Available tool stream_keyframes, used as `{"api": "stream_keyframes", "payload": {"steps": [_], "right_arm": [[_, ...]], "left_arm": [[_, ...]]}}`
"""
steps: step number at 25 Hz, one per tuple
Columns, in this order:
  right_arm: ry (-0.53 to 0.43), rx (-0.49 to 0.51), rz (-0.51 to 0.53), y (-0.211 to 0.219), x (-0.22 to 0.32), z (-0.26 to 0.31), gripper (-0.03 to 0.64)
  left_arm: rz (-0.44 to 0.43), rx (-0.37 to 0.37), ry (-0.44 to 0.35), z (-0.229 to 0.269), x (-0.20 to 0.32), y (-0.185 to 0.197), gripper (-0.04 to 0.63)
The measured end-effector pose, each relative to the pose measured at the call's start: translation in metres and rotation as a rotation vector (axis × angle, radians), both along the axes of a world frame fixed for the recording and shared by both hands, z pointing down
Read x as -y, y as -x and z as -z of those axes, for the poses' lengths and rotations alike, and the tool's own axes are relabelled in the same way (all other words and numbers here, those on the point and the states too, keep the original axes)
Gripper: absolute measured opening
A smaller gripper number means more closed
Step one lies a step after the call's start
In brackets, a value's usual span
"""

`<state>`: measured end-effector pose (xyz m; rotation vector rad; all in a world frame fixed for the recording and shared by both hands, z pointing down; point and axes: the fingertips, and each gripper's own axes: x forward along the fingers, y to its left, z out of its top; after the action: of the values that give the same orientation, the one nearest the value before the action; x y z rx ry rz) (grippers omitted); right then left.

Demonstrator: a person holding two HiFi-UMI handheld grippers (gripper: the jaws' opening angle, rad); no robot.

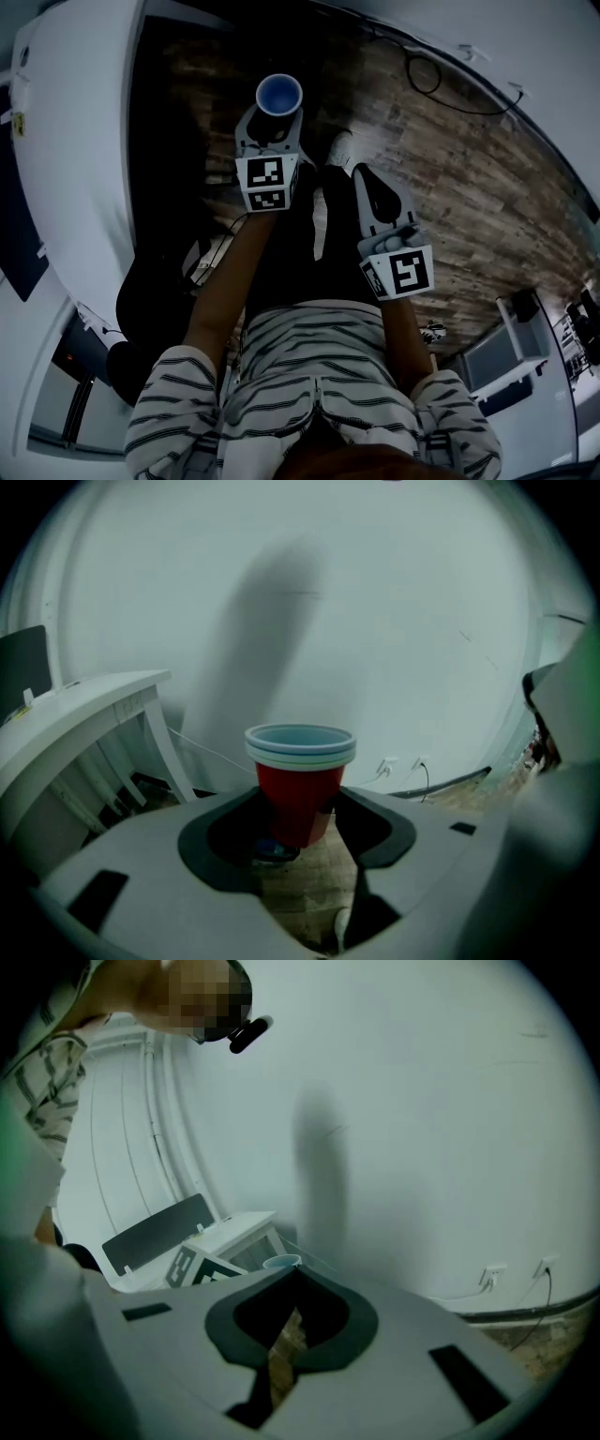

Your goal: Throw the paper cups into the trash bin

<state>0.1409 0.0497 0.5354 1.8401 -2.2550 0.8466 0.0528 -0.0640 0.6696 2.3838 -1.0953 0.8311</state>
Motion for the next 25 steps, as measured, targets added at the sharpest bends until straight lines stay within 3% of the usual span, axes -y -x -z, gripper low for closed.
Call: {"api": "stream_keyframes", "payload": {"steps": [14, 25], "right_arm": [[0.101, 0.015, -0.051, -0.001, -0.011, -0.069, 0.009], [0.157, 0.029, -0.089, -0.003, -0.016, -0.100, 0.009]], "left_arm": [[-0.032, 0.076, 0.115, -0.136, 0.025, -0.016, 0.261], [-0.036, 0.119, 0.155, -0.203, 0.045, -0.020, 0.261]]}}
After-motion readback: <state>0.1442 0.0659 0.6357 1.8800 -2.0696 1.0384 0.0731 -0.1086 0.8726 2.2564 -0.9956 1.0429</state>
